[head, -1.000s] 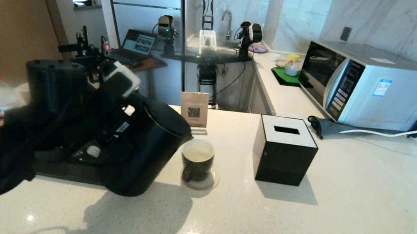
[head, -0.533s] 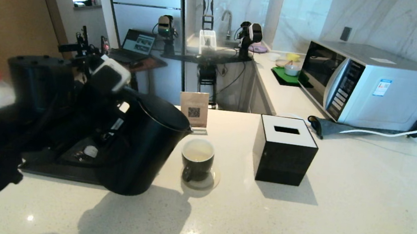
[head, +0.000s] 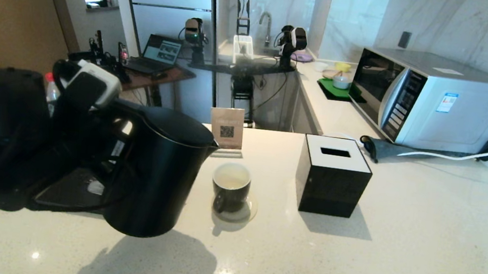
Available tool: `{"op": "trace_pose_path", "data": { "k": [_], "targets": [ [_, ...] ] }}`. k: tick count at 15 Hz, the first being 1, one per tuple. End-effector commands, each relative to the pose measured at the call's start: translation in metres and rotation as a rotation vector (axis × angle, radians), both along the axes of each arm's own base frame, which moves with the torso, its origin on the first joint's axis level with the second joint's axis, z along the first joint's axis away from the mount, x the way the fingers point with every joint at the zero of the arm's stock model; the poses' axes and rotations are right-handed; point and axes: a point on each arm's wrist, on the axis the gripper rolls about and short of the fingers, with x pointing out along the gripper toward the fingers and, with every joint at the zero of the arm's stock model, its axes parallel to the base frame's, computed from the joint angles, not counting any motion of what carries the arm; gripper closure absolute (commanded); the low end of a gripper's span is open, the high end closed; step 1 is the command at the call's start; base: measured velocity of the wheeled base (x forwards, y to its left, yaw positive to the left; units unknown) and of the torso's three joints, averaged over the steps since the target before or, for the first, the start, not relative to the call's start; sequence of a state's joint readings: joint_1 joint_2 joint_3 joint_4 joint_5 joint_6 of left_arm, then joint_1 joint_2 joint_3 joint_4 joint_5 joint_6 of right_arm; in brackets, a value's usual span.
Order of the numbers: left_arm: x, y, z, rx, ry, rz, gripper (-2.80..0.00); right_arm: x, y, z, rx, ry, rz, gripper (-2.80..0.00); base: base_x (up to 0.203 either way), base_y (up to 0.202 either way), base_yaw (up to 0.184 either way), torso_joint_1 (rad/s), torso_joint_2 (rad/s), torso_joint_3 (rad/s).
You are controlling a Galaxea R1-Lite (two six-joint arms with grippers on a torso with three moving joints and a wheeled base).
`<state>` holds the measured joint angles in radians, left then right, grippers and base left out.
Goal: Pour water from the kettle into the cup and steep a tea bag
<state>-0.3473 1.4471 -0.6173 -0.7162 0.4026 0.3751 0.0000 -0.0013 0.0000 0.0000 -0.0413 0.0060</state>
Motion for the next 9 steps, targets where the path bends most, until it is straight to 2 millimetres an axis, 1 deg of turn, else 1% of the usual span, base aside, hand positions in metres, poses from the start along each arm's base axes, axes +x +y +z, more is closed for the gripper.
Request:
{"op": "trace_pose_path", "data": {
  "k": [1, 3, 6, 9],
  "targets": [
    [-0.015, 0.015, 0.006, -0.038, -0.055, 0.047, 0.00, 0.000, 0.000, 0.000, 0.000, 0.001, 0.000, 0.00, 0.000, 0.000, 0.000, 0.000, 0.00, 0.000],
    [-0.023, 0.029, 0.009, -0.080, -0.106, 0.097, 0.00, 0.000, 0.000, 0.000, 0.000, 0.001, 0.000, 0.00, 0.000, 0.000, 0.000, 0.000, 0.00, 0.000],
    [-0.041, 0.048, 0.011, -0.108, -0.159, 0.170, 0.00, 0.000, 0.000, 0.000, 0.000, 0.001, 0.000, 0.00, 0.000, 0.000, 0.000, 0.000, 0.00, 0.000],
    [-0.058, 0.062, 0.010, -0.129, -0.190, 0.234, 0.00, 0.000, 0.000, 0.000, 0.000, 0.001, 0.000, 0.00, 0.000, 0.000, 0.000, 0.000, 0.00, 0.000]
  ]
}}
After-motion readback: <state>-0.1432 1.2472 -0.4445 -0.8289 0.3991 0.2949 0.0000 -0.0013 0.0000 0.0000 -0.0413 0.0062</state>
